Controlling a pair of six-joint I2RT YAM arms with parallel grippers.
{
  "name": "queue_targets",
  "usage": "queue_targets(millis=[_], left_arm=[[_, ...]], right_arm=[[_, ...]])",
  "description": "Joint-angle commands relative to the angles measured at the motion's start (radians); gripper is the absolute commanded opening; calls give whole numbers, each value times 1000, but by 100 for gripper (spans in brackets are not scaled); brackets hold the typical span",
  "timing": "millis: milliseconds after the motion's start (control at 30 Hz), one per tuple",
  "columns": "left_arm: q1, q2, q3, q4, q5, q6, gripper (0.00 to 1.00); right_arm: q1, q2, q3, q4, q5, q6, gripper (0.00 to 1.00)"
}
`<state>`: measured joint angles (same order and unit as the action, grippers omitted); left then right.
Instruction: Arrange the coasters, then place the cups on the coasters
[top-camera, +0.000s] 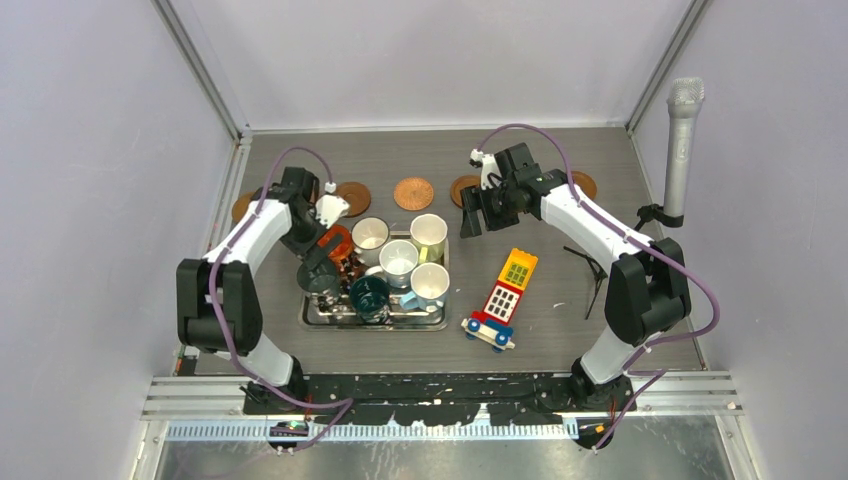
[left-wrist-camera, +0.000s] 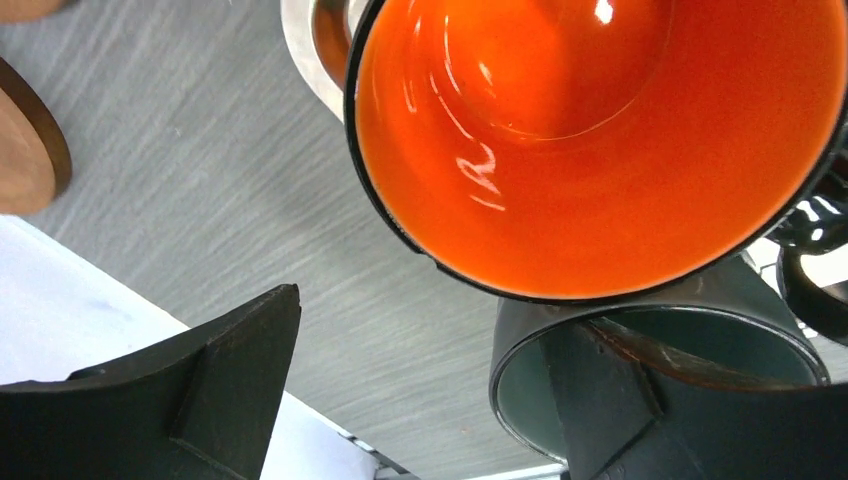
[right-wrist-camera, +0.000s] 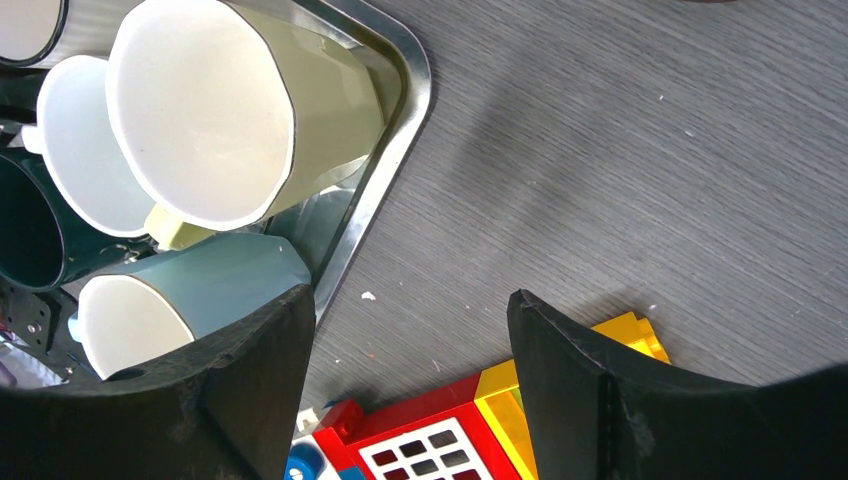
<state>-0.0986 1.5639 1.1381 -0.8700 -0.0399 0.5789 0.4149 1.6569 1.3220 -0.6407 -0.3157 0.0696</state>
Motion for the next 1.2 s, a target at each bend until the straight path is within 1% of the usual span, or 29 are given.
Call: queue_targets(millis=[0,67,167,267,400,467,567,600,700,800,900,1033,1167], left_arm=[[-7,27,68,110,35,38,89],[-15,12,76,119,68,50,89],[-18,-29,85,74,51,44,89],[-14,-89,120,-79,61,-63,90],[-14,-194,127,-260,152,-253,90],[-15,-224,119,-330,199,-329,89],[-36,-251,61,-378,221,-356,86],[-49,-257,51,-365,185,-362,85],[-79,-224,43,-374,146,-347,84],[-112,-152,45,-396,94,-364,82],[-146,-116,33,-375,-8,-402,82],[-148,-75,32,-353,-115,-435,81],[-148,-60,36,-313,-160,-486,80]], right_arm=[[-4,-15,6,3,-13,1,75],[-5,-13,6,3,-17,2,75],[-4,-12,9,3,-20,2,75],[-4,-14,5,3,-23,1,75],[-4,-8,-2,3,-34,7,74],[-4,-2,-1,2,-39,9,74],[-4,10,1,2,-46,13,74],[-5,13,2,3,-49,15,74],[-5,24,9,3,-53,16,73],[-4,35,21,3,-49,11,73],[-4,42,33,2,-46,10,73],[-5,48,42,3,-45,10,73],[-5,52,47,2,-43,9,72]])
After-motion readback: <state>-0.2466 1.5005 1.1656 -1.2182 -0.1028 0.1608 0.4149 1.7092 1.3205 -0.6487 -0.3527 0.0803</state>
